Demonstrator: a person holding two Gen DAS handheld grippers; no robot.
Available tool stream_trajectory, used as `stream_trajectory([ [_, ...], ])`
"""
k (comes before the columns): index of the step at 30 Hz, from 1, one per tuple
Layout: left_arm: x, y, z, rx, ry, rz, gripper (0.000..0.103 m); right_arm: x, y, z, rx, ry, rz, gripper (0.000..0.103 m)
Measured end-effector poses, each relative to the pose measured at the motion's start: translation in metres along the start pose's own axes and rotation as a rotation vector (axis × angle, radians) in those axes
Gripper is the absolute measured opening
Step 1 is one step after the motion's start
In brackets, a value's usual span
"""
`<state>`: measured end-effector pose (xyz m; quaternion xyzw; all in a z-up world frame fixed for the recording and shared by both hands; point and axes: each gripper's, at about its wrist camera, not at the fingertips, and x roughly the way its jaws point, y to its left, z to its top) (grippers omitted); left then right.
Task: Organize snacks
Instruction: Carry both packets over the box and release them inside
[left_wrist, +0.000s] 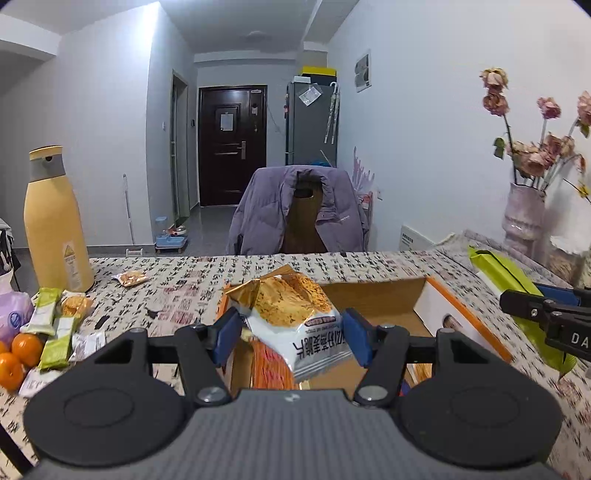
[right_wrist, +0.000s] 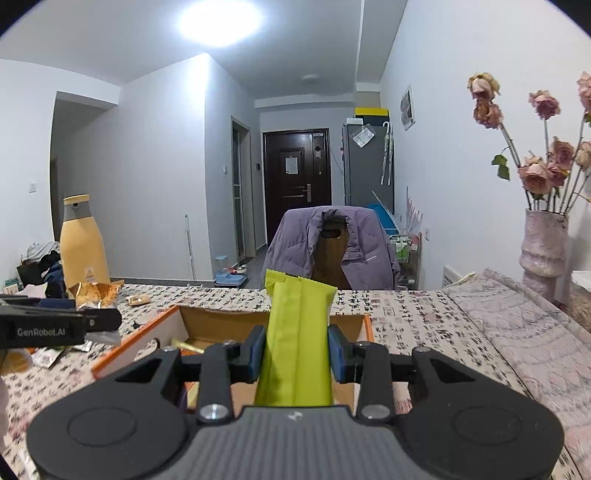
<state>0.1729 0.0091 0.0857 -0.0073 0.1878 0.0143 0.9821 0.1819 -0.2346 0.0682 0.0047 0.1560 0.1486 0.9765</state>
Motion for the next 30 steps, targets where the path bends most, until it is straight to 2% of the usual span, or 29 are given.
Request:
stream_trajectory([
  [6, 0.038, 0.004, 0.011, -0.026, 0.022, 0.013, 0.062, 0.047, 0.0, 0.016, -0.002, 0.034, -0.01, 0.034],
  [13, 0.077, 0.011, 0.003, -0.068, 0.063, 0.039, 0.062, 0.09, 0.0, 0.005, 0.02, 0.093, -0.029, 0.034],
  [19, 0.092, 0.018, -0.013, -0.077, 0.069, 0.059, 0.061, 0.106, -0.004, -0.013, 0.036, 0.126, -0.018, 0.035],
  [30, 0.103, 0.023, -0.027, -0.078, 0.105, 0.017, 0.064, 0.116, -0.002, -0.026, 0.021, 0.186, -0.023, 0.036],
])
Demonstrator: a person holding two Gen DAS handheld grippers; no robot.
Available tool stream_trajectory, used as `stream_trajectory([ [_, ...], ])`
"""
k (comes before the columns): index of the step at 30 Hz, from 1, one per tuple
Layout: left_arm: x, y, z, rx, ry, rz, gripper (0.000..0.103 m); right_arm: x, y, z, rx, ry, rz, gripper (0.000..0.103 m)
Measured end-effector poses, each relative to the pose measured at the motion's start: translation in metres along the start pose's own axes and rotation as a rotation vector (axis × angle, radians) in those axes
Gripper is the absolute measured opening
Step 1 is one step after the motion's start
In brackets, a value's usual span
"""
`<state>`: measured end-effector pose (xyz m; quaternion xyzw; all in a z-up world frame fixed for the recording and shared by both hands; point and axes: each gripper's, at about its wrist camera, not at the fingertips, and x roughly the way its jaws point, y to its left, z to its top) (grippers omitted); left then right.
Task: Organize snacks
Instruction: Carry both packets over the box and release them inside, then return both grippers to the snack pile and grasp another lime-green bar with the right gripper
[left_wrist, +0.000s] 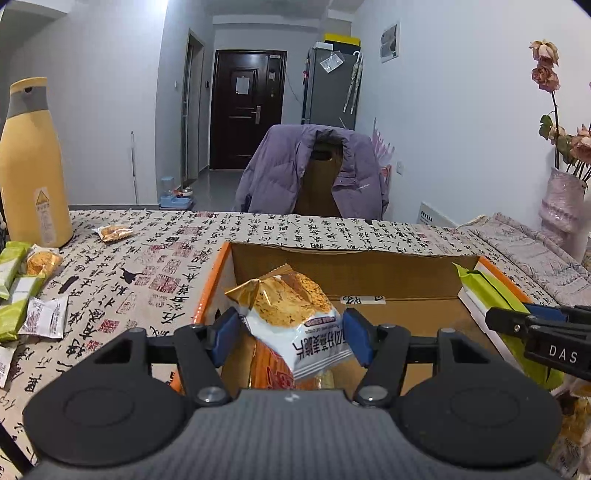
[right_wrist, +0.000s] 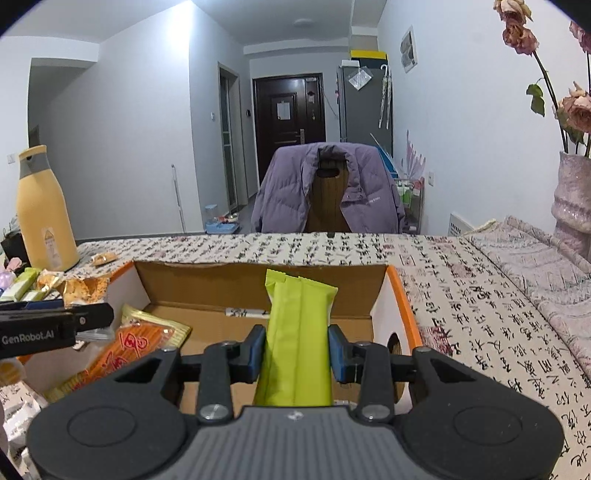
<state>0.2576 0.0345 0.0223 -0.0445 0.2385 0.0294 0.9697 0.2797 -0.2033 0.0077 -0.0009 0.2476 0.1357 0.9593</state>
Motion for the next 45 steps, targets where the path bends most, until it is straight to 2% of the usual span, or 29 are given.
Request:
stream_trajectory([
  [1, 0.0, 0.001, 0.0, -0.002, -0.003, -0.003, 0.066, -0.001, 0.0, -0.001, -0.001, 0.001, -0.004, 0.037],
  [3, -0.003, 0.003, 0.0, -0.013, -0.015, -0.027, 0.081, -0.004, 0.001, -0.001, -0.005, -0.007, -0.013, 0.036],
  [4, -0.005, 0.004, 0.0, -0.018, -0.023, -0.032, 0.085, -0.005, 0.0, -0.001, -0.003, -0.013, -0.011, 0.04],
  [5, -0.007, 0.004, 0.0, -0.021, -0.035, -0.032, 0.094, -0.007, -0.001, -0.001, 0.003, -0.018, -0.01, 0.052],
  [6, -0.01, 0.004, 0.001, -0.024, -0.052, -0.03, 0.102, -0.008, -0.001, -0.001, 0.007, -0.024, -0.01, 0.06],
  [8, -0.014, 0.005, 0.001, -0.032, -0.077, -0.031, 0.103, -0.011, -0.002, -0.002, 0.014, -0.041, -0.014, 0.091],
  [10, -0.016, 0.004, 0.002, -0.038, -0.087, -0.038, 0.103, -0.014, -0.003, -0.001, 0.02, -0.058, -0.014, 0.102],
  [23, -0.022, 0.005, 0.007, -0.067, -0.096, -0.045, 0.103, -0.018, -0.004, 0.004, 0.022, -0.079, -0.033, 0.103],
  [27, -0.033, 0.006, 0.016, -0.098, -0.113, -0.054, 0.103, -0.028, -0.001, 0.01, 0.014, -0.096, -0.038, 0.103],
  [35, -0.056, 0.0, 0.027, -0.097, -0.124, -0.052, 0.103, -0.053, 0.007, 0.017, -0.018, -0.112, -0.039, 0.103],
  [45, -0.107, 0.0, 0.02, -0.071, -0.159, -0.031, 0.103, -0.101, 0.016, 0.004, -0.036, -0.13, -0.027, 0.103],
])
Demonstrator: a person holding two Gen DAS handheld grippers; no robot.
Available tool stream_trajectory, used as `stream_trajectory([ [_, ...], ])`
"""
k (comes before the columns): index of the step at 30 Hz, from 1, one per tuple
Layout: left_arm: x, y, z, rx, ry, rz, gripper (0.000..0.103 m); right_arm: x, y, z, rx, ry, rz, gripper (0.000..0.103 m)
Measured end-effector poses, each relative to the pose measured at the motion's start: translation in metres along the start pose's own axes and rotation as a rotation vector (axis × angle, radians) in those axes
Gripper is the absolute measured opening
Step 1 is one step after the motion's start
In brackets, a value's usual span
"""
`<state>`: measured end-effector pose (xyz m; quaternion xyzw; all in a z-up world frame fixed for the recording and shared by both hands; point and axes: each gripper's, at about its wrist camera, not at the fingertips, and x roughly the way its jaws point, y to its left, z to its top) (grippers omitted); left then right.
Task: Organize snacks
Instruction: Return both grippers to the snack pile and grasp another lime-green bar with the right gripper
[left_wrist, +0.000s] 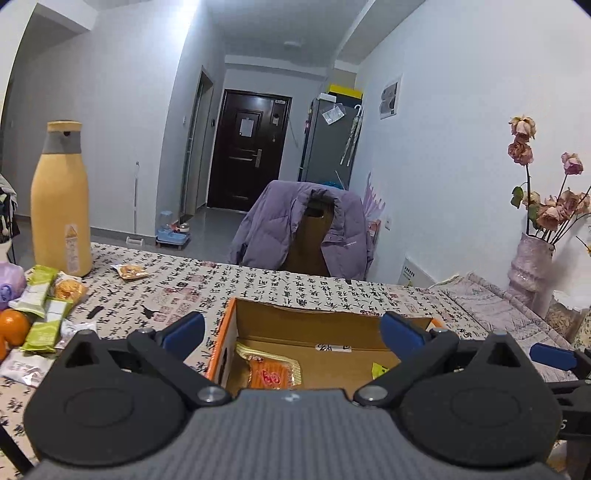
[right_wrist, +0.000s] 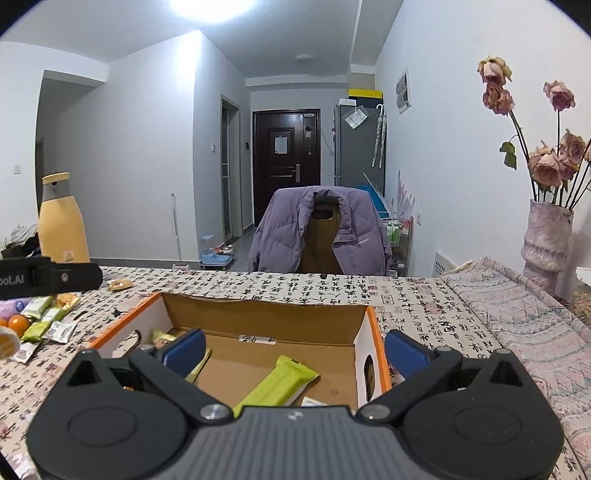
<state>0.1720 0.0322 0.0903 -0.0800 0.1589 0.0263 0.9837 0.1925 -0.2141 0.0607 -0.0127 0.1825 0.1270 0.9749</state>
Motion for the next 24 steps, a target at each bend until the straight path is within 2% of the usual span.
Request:
stream_trajectory([
  [11, -0.048, 0.015, -0.03, 0.011, 0.024, 0.028, 0.103, -0.051, 0.0, -0.027, -0.003, 0.002, -0.003, 0.103],
  [24, -0.084, 0.027, -0.079, 0.027, 0.084, -0.01, 0.103, -0.082, 0.0, -0.073, -0.004, 0.082, -0.009, 0.103],
])
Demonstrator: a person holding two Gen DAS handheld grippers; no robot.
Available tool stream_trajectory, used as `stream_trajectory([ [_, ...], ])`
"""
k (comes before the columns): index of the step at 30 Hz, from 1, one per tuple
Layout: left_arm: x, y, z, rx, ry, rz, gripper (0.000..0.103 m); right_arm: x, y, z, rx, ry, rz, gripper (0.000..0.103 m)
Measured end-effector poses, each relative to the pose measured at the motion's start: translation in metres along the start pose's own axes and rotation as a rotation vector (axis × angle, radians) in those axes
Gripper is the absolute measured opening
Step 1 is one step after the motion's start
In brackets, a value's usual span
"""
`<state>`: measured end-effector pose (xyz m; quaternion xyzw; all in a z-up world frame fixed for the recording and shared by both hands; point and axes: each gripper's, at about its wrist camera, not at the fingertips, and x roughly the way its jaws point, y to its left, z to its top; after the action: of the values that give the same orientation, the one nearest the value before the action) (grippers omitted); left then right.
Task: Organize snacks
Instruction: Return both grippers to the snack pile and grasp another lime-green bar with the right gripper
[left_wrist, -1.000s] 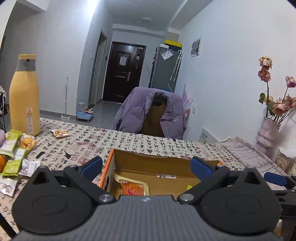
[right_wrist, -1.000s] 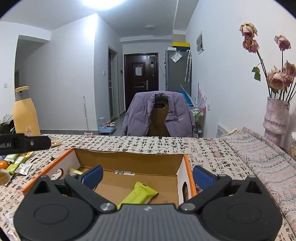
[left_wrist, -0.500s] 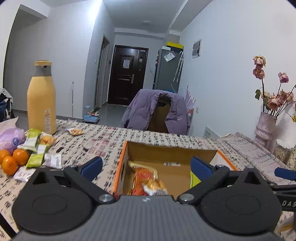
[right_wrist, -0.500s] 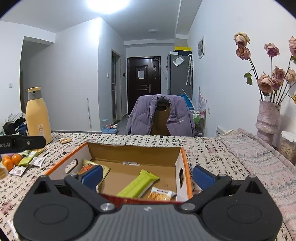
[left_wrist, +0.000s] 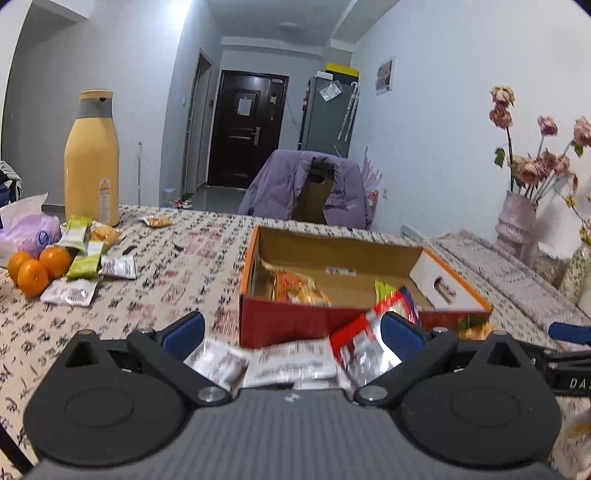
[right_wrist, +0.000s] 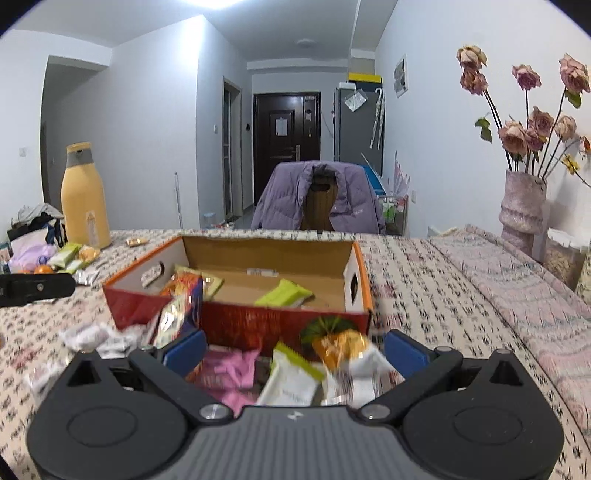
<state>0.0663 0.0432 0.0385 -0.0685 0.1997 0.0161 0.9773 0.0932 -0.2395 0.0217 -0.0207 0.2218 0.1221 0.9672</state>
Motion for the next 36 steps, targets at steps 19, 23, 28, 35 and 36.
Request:
stream_trajectory([
  [19, 0.0, 0.011, -0.051, 0.018, 0.101, 0.008, 0.103, 0.012, -0.008, -0.042, 0.057, 0.122, 0.019, 0.098],
  [23, 0.002, 0.012, -0.052, 0.011, 0.106, 0.01, 0.103, 0.024, -0.008, -0.036, 0.079, 0.138, 0.017, 0.084],
  [28, 0.003, 0.011, -0.053, 0.008, 0.109, 0.003, 0.103, 0.045, -0.011, -0.035, 0.146, 0.187, 0.035, 0.07],
  [35, 0.006, 0.012, -0.052, 0.002, 0.114, 0.003, 0.103, 0.063, -0.014, -0.038, 0.215, 0.215, 0.035, 0.046],
  [36, 0.007, 0.013, -0.052, 0.001, 0.115, 0.004, 0.103, 0.063, -0.013, -0.038, 0.206, 0.214, 0.036, 0.043],
])
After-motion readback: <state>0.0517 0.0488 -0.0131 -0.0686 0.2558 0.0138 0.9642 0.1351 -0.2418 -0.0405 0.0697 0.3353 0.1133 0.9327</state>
